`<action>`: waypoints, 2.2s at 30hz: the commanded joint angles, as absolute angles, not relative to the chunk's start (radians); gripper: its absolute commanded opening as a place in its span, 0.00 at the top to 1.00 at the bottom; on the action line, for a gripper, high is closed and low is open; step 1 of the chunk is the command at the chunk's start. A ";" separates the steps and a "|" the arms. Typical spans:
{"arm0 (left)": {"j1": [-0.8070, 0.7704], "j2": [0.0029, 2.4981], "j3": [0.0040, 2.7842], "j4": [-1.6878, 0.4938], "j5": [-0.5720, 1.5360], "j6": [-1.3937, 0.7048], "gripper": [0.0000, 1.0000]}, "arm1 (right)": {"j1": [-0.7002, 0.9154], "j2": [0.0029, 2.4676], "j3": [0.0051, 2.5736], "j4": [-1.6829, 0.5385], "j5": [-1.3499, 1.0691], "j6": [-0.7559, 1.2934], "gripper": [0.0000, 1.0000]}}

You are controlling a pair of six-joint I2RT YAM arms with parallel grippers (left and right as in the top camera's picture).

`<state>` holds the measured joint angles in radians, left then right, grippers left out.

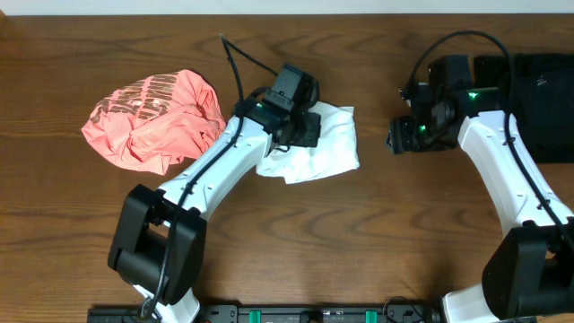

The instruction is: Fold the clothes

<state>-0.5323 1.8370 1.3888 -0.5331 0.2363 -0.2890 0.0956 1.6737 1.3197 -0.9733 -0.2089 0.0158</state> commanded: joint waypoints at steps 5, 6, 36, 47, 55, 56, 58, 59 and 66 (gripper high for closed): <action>-0.575 1.842 1.407 -0.430 0.241 -0.311 0.94 | 0.070 1.676 1.311 -0.961 -0.207 0.028 0.38; -0.582 1.845 1.407 -0.422 0.236 -0.311 0.94 | 0.067 1.676 1.311 -0.960 -0.207 0.028 0.38; -0.377 1.446 1.407 -0.482 0.275 -0.312 0.02 | 0.120 1.676 1.312 -0.807 -0.416 0.091 0.46; -0.147 1.394 1.407 -0.721 0.234 -0.311 0.02 | 0.393 1.774 1.312 -0.588 -0.276 0.051 0.32; -0.131 1.399 1.407 -0.755 0.234 -0.266 0.02 | 0.438 1.866 1.312 -0.560 -0.353 -0.132 0.39; -0.131 1.399 1.406 -0.755 0.234 -0.266 0.02 | 0.442 1.867 1.312 -0.562 -0.352 -0.151 0.39; -0.131 1.399 1.407 -0.755 0.226 -0.266 0.02 | 0.447 1.867 1.312 -0.563 -0.352 -0.187 0.41; -0.131 1.399 1.406 -0.755 0.223 -0.266 0.02 | 0.447 1.867 1.312 -0.563 -0.352 -0.201 0.42; -0.131 1.399 1.406 -0.755 0.221 -0.266 0.02 | 0.447 1.867 1.312 -0.574 -0.352 -0.233 0.86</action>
